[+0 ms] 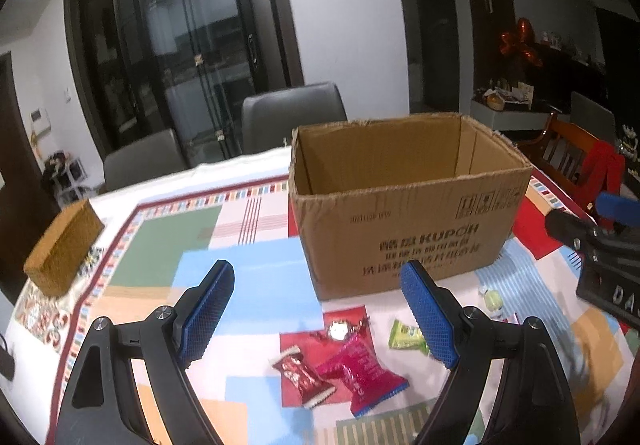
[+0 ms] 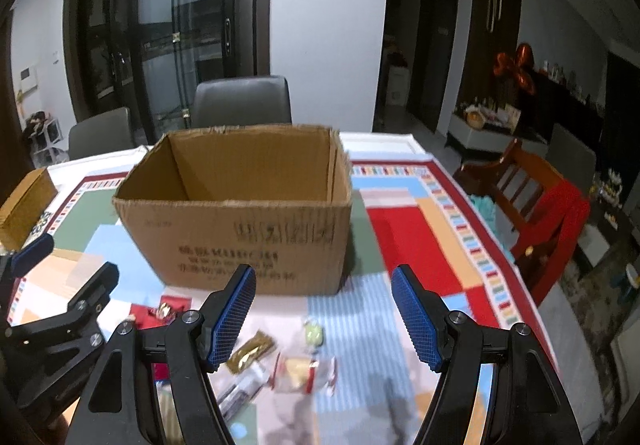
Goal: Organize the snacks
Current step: 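Withdraw both open tools from the box back toward the snacks, then close the left tool on the pink snack bag while the right tool grasps the white tube packet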
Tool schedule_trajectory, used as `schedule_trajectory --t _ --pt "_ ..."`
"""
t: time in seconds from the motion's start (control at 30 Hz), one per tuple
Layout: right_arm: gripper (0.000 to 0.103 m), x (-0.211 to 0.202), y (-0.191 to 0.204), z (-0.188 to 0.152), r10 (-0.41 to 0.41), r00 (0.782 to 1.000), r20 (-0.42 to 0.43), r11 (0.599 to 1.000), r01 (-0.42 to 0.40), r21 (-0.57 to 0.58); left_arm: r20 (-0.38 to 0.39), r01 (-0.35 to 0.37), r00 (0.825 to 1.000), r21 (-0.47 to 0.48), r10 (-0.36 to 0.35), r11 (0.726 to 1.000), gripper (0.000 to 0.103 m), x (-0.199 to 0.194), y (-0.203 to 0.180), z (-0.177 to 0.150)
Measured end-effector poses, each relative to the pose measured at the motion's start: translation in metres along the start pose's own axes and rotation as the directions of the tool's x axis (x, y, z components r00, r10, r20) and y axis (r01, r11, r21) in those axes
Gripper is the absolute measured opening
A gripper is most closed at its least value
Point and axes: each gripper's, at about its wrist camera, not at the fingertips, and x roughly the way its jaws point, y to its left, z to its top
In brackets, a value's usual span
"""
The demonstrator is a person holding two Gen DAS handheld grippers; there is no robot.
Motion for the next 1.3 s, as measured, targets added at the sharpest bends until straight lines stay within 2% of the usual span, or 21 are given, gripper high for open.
schedule_trajectory --t 0.27,0.57,0.83,0.93,1.07,1.2,1.3 --pt "0.071 0.005 0.002 -0.017 0.032 0.994 -0.101 0.998 -0.026 0.065 -0.065 -0.001 0.998 -0.019 0.000 1.000 0.085 0.005 -0.004 -0.012" --pt "0.071 0.017 0.000 -0.028 0.040 0.983 -0.177 0.993 -0.020 0.113 -0.124 0.003 0.992 -0.029 -0.006 1.000 0.083 0.015 -0.012 -0.024" --pt "0.070 0.029 0.008 -0.043 0.091 0.958 -0.271 0.986 -0.048 0.162 -0.189 0.025 0.982 -0.025 -0.029 0.999 0.077 0.026 -0.022 -0.036" --pt "0.065 0.038 0.011 -0.049 0.129 0.936 -0.328 0.978 -0.065 0.198 -0.224 0.037 0.974 -0.036 -0.045 0.999 0.077 0.032 -0.023 -0.041" --pt "0.058 0.052 0.010 -0.058 0.201 0.889 -0.411 0.954 -0.082 0.290 -0.275 0.056 0.959 -0.066 -0.072 0.996 0.074 0.041 -0.020 -0.046" --pt "0.052 0.067 0.008 -0.067 0.272 0.833 -0.482 0.919 -0.076 0.386 -0.321 0.074 0.942 -0.075 -0.095 0.994 0.071 0.051 -0.023 -0.050" --pt "0.049 0.073 0.008 -0.072 0.300 0.805 -0.512 0.903 -0.067 0.425 -0.347 0.075 0.934 -0.056 -0.090 0.996 0.070 0.057 -0.028 -0.053"
